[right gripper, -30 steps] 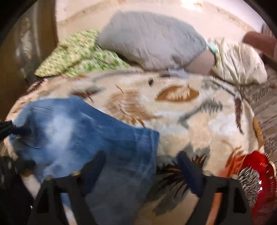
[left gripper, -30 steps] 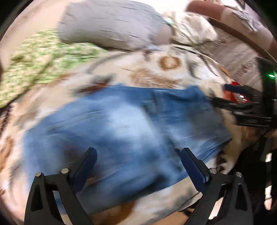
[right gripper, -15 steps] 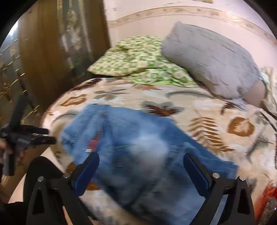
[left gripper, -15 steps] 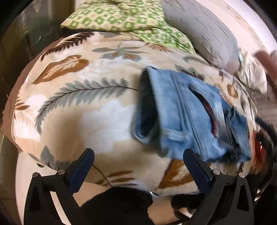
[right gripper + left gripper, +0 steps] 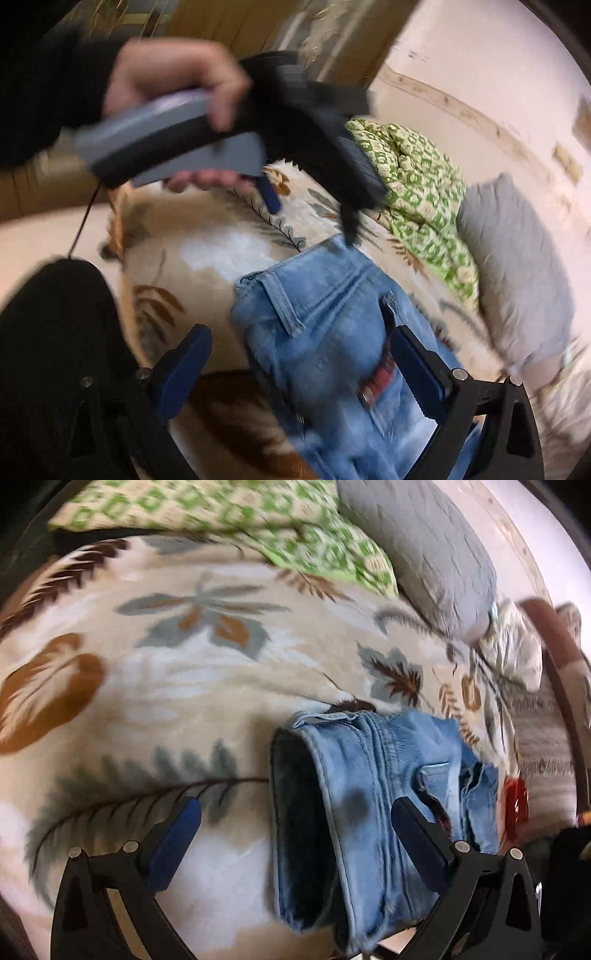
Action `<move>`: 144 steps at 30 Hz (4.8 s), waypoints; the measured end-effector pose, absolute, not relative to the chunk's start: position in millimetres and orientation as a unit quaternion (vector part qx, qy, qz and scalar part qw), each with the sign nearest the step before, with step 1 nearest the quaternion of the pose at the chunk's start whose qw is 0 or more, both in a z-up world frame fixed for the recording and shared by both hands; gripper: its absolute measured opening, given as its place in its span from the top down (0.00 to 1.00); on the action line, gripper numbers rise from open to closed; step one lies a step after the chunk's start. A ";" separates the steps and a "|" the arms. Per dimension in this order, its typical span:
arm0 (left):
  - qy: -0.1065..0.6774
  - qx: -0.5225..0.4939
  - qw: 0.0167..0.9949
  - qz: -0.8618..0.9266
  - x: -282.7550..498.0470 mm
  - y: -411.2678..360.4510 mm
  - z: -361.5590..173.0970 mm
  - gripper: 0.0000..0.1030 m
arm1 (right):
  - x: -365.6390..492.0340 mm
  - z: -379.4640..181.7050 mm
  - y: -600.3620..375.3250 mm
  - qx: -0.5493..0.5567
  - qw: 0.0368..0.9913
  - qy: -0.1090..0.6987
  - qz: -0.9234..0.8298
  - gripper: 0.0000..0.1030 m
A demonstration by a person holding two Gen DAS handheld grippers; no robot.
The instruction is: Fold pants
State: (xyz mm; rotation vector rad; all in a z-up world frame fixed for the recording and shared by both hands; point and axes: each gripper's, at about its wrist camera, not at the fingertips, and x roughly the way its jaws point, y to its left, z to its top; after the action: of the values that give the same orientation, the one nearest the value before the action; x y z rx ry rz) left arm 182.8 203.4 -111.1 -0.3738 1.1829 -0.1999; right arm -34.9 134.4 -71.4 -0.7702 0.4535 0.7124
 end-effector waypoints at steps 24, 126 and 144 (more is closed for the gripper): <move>0.527 -0.070 0.819 -0.219 199.3 137.5 -52.5 0.84 | 7.2 -65.4 127.9 -0.216 0.894 0.258 0.296 0.70; 0.544 -0.041 0.806 -0.231 185.7 -60.4 -128.5 0.08 | 139.3 -92.7 -277.1 0.166 0.849 0.478 0.149 0.86; 0.555 -0.144 0.778 -0.257 179.0 -44.0 -119.5 0.07 | 102.9 -84.1 -297.6 0.295 0.793 0.504 0.174 0.08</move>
State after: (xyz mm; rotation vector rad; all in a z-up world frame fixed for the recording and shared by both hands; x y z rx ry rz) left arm 179.0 -44.0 -119.5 -0.3108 1.2001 -0.5553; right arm 102.9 -297.6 -84.1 0.6344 1.0834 0.3743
